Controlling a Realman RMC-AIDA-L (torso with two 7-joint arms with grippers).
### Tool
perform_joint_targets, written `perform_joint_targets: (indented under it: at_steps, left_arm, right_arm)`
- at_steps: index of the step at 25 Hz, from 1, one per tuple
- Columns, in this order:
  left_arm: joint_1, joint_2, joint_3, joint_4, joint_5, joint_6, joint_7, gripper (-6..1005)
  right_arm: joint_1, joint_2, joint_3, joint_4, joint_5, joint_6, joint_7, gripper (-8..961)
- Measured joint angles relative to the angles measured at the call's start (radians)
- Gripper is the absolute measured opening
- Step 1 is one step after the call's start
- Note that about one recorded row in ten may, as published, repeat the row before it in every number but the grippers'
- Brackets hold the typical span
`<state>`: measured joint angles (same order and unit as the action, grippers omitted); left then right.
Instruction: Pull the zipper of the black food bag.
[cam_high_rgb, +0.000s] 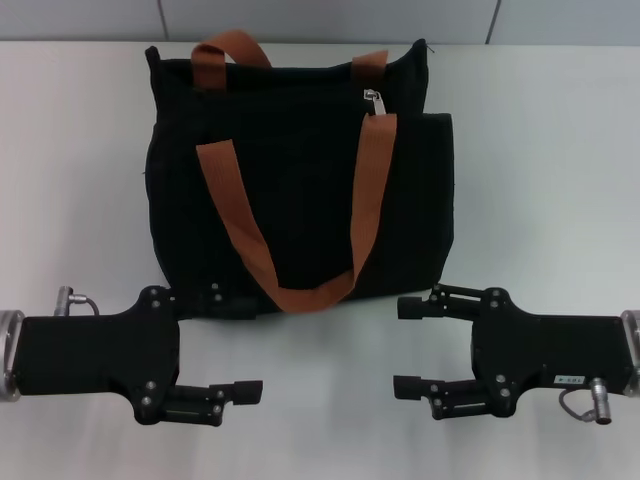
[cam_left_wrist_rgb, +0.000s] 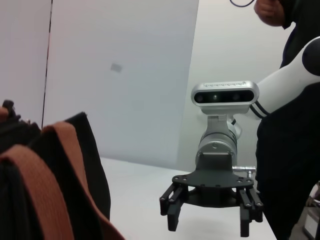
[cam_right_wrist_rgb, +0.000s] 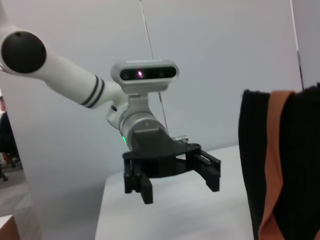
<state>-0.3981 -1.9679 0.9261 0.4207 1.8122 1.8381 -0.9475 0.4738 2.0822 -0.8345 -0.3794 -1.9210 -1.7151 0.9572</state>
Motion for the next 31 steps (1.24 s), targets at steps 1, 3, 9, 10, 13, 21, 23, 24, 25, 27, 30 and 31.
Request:
perform_joint_targets:
  at_steps: [1,3,9,10,13,21,23,24,25,27,30,31]
  left_arm:
    - [0.000,0.001,0.000,0.000,0.003,-0.001,-0.001,813]
    - [0.000,0.001,-0.001,0.000,0.004,-0.003,-0.002,813]
    - [0.003,0.001,-0.002,-0.002,0.005,-0.004,-0.002,813]
    - [0.003,0.001,-0.001,-0.002,0.005,-0.004,-0.002,813]
    - [0.005,0.001,-0.001,-0.003,0.006,-0.004,-0.001,813]
    - [0.012,0.001,-0.001,-0.003,0.006,-0.004,0.004,813]
    - [0.012,0.001,-0.001,-0.003,0.006,-0.004,0.005,813]
    - [0.012,0.001,-0.001,-0.003,0.006,-0.004,0.007,813]
    - [0.012,0.001,-0.001,-0.003,0.006,-0.004,0.008,813]
    - [0.012,0.001,-0.001,-0.003,0.006,-0.004,0.008,813]
    - [0.013,0.001,-0.001,-0.004,0.005,-0.004,0.010,813]
    - [0.013,0.001,-0.001,-0.004,0.005,-0.004,0.010,813]
  right_arm:
    - [0.002,0.001,-0.001,0.004,0.000,0.006,0.000,820]
    - [0.006,0.002,-0.008,0.009,0.000,0.010,-0.001,823]
    - [0.012,0.002,-0.012,0.016,0.003,0.013,-0.003,823]
    - [0.012,0.002,-0.012,0.016,0.004,0.013,-0.003,824]
    - [0.012,0.002,-0.012,0.016,0.006,0.015,-0.003,824]
    - [0.014,0.003,-0.012,0.016,0.006,0.016,-0.003,823]
    - [0.014,0.003,-0.012,0.016,0.005,0.016,-0.003,823]
    - [0.014,0.003,-0.012,0.016,0.005,0.016,-0.003,823]
    - [0.014,0.003,-0.012,0.016,0.005,0.016,-0.003,823]
    - [0.014,0.002,-0.012,0.016,0.004,0.016,-0.003,823]
    - [0.014,0.003,-0.012,0.016,0.004,0.016,-0.003,823]
    - [0.014,0.002,-0.012,0.016,0.004,0.016,-0.003,823]
